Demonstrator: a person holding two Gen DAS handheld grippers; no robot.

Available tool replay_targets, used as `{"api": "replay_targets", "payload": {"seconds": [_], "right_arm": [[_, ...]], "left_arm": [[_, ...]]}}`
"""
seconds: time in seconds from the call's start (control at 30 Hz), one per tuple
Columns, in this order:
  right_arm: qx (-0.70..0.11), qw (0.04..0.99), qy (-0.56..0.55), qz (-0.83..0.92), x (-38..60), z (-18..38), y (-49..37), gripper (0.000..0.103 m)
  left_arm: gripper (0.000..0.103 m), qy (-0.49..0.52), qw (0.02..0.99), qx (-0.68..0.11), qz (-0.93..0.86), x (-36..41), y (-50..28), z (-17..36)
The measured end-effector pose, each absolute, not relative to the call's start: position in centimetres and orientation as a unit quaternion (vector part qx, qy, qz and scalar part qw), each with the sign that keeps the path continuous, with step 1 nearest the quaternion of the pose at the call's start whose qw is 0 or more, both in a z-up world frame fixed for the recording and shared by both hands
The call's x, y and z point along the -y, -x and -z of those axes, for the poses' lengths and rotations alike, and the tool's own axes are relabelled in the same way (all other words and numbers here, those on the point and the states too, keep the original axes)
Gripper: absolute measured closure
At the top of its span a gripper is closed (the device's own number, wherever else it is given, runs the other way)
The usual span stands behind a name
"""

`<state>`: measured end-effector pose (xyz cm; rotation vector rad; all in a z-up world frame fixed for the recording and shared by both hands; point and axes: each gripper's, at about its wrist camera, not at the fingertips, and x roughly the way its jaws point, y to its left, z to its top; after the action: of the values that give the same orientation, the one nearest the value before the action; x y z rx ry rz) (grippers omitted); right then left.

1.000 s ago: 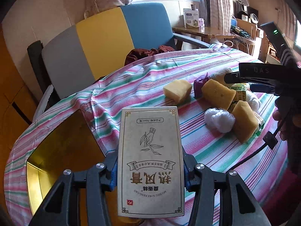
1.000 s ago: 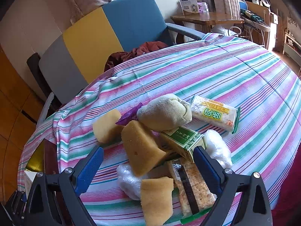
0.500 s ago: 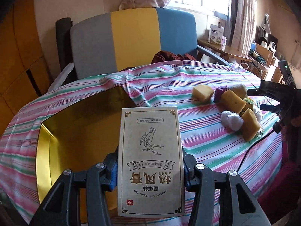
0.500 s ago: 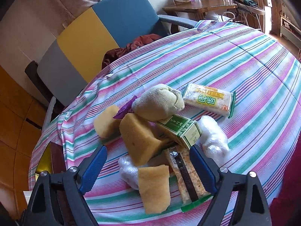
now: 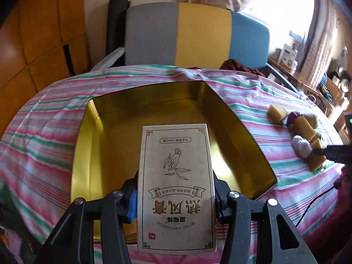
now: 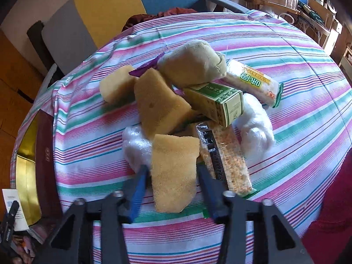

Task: Organize objects
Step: 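Carry the white box into the gold tray with left while right grasps a yellow sponge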

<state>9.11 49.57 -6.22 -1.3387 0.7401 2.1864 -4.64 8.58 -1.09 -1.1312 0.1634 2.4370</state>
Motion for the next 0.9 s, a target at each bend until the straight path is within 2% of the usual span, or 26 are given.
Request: {"api": "replay_targets", "payload": {"seconds": [0.2, 0.47, 0.73, 0.9], "right_arm": [[-0.246, 0.237, 0.482, -0.807, -49.2, 5.8, -9.0, 0.071], [-0.238, 0.237, 0.452, -0.826, -49.2, 4.6, -9.2, 0.071], [-0.235, 0.24, 0.434, -0.836, -49.2, 4.0, -9.4, 0.071], [-0.23, 0.237, 0.426, -0.842, -49.1, 3.7, -9.4, 0.071]], "left_arm": [[0.052, 0.455, 0.181, 0.021, -0.871, -3.4, 9.5, 1.7], [0.052, 0.474, 0.14, 0.016, -0.869, -2.9, 16.2, 1.8], [0.052, 0.495, 0.094, -0.032, -0.863, -5.2, 23.0, 4.6], [0.051, 0.484, 0.081, -0.062, -0.869, -6.2, 24.5, 5.0]]}}
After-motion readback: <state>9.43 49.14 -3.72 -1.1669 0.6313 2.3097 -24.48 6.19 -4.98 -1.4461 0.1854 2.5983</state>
